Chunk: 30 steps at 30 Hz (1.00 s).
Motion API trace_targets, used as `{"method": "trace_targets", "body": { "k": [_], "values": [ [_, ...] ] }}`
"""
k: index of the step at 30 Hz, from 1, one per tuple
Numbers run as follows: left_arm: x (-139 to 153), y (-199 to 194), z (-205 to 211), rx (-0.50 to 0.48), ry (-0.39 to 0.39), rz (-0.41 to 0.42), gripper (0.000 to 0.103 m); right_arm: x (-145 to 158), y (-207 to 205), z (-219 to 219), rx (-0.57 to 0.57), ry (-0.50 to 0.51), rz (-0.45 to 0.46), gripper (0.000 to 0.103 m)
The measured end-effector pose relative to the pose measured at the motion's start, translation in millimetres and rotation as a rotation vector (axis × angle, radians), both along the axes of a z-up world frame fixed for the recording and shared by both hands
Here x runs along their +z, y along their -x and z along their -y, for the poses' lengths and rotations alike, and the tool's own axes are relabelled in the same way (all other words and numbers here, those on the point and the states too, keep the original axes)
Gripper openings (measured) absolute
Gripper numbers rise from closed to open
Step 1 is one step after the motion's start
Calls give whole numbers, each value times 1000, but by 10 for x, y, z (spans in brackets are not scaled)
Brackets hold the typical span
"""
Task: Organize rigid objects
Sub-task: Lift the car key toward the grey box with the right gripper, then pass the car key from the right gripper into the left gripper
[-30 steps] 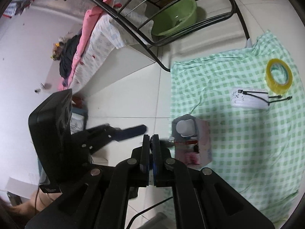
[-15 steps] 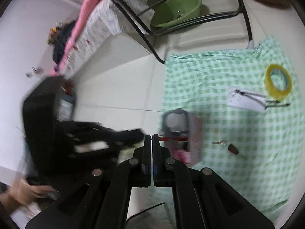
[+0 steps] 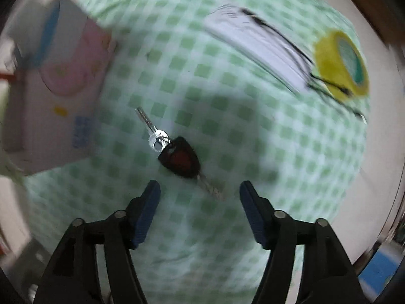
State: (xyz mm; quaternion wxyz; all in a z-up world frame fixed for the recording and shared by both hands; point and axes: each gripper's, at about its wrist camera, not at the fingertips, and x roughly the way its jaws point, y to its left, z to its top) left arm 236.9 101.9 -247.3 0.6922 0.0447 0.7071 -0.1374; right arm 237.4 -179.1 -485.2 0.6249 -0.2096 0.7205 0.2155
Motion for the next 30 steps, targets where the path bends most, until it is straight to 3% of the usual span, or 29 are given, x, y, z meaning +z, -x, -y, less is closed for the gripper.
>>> {"method": "trace_targets", "body": {
  "k": [3,5,9,12,14,18,24,30],
  "values": [
    [-102,-21,-51,17,-22,-39,85,-161,-2,-137,96,43,59,76],
    [-133,-35,-46,13,-47,-39,85,-223,-28,-187,99,35,66,75],
    [-149,-59,-49,17,-82,-31,85,-271,4,-242,94,-44,16,39],
    [-129,-58,-63,38,-75,-29,85,-256,33,-225,70,-49,-21,38],
    [-94,-53,-36,34,-65,-18,85,-173,38,-170,23,-116,-62,38],
    [-51,13,-4,-5,-67,5,85,227,0,-9,-85,-257,-84,38],
    [-42,186,268,-161,-99,30,85,1055,-167,309,-267,-499,-89,38],
    [172,276,365,-181,62,60,85,2035,-286,259,-411,-803,-98,38]
  ]
}}
